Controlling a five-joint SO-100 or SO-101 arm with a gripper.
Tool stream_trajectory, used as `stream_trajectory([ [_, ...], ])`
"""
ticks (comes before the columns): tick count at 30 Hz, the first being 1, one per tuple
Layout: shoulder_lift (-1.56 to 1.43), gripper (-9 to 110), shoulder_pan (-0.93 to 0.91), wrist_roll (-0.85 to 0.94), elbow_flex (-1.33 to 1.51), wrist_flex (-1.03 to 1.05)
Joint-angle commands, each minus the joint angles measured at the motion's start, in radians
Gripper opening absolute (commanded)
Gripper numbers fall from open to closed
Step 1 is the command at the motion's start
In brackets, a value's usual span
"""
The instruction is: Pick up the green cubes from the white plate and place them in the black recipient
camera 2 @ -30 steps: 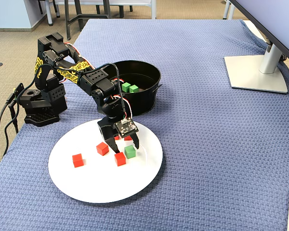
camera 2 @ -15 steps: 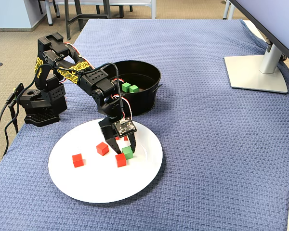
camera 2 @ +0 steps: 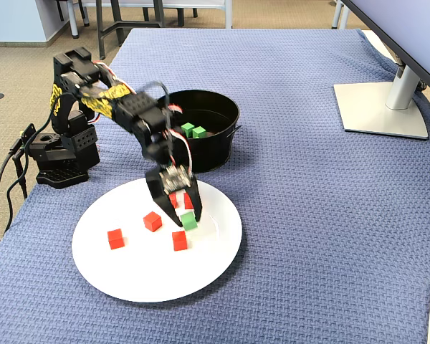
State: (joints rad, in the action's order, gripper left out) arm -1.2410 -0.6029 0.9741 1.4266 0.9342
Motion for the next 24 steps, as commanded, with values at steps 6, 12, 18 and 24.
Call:
stream_trajectory([
  [6,-0.491,0,-0.003,-0.130,0.146,0.097],
  [12,-0.810,0,0.034,-0.305,0.290,0.144],
  [18,-1.034,0,0.238,-0.523,0.314,0.224],
  [24,-1.100,0,0.577,-0.707,0.434,0.184],
])
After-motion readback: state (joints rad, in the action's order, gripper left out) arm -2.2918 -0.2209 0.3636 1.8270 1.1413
